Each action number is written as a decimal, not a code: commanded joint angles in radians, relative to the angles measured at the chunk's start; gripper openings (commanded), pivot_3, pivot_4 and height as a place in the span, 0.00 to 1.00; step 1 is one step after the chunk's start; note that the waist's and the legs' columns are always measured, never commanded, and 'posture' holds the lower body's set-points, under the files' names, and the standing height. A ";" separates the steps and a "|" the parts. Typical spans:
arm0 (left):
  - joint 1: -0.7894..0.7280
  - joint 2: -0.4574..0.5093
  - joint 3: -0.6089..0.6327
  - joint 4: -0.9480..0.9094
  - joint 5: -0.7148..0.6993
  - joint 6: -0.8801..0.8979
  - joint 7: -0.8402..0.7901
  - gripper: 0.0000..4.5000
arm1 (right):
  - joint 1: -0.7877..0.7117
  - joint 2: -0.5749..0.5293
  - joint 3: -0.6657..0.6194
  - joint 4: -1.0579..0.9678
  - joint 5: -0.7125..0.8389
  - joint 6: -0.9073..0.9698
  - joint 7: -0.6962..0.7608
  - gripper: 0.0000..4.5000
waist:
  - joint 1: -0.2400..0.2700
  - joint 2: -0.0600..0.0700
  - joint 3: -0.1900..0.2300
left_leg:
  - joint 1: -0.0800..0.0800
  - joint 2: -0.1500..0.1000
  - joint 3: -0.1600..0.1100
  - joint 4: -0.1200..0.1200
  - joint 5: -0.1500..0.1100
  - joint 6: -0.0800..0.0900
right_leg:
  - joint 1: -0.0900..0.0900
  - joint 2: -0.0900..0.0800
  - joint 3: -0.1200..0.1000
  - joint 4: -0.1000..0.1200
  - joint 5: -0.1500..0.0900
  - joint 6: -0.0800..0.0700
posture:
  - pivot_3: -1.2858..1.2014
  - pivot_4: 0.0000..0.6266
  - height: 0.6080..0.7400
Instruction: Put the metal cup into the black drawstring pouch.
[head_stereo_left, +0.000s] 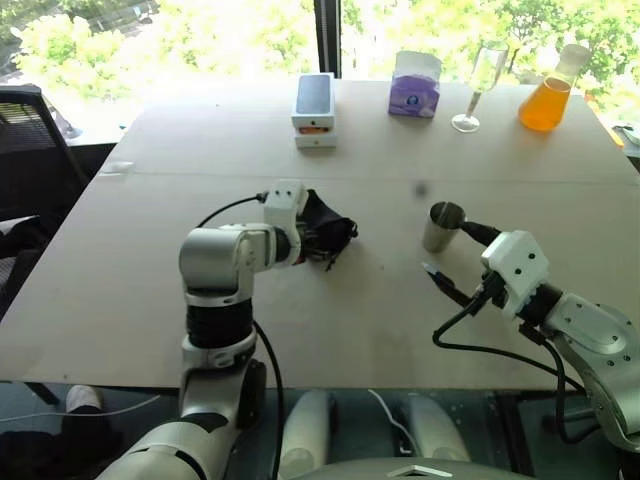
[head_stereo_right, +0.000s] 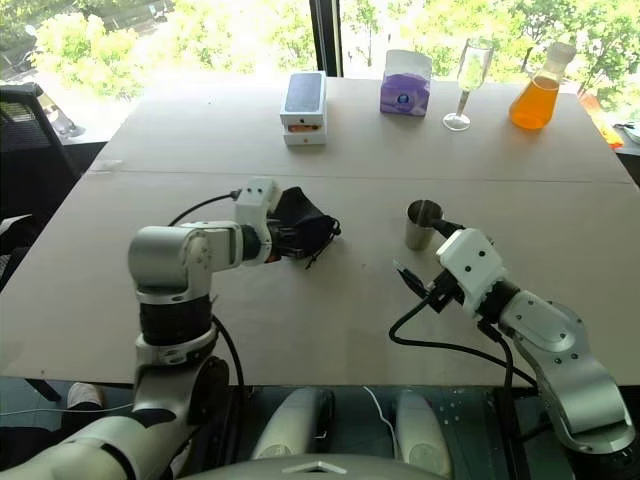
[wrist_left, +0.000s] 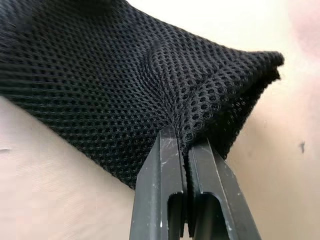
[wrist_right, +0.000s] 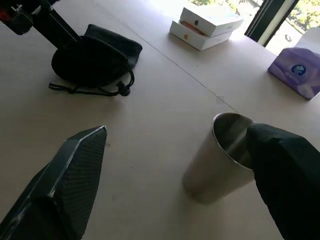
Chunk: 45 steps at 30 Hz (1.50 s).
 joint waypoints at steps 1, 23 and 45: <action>-0.042 -0.054 0.061 0.060 -0.021 0.002 0.053 0.01 | -0.055 -0.053 -0.052 -0.067 0.016 0.150 -0.021 1.00 | -0.001 0.000 0.000 | 0.000 0.000 0.000 0.000 0.000 0.000 | 0.000 0.000 0.000 0.000 0.000 0.000 | 0.52 0.24 1.00; -0.107 -0.106 0.242 0.266 -0.204 -0.010 0.110 0.00 | -0.638 -0.194 0.267 0.296 0.016 0.487 0.155 0.80 | -0.001 0.000 0.000 | -0.002 -0.001 0.000 -0.001 0.000 0.000 | -0.002 -0.002 -0.001 -0.001 0.000 0.000 | 0.52 0.24 1.00; -0.089 -0.147 0.287 0.166 -0.249 0.000 0.212 0.00 | -0.672 -0.061 0.186 0.437 0.011 0.512 0.246 0.01 | -0.005 0.000 0.000 | -0.006 -0.002 -0.003 -0.001 0.002 -0.005 | -0.003 -0.004 -0.002 -0.003 0.000 0.000 | 0.52 0.24 1.00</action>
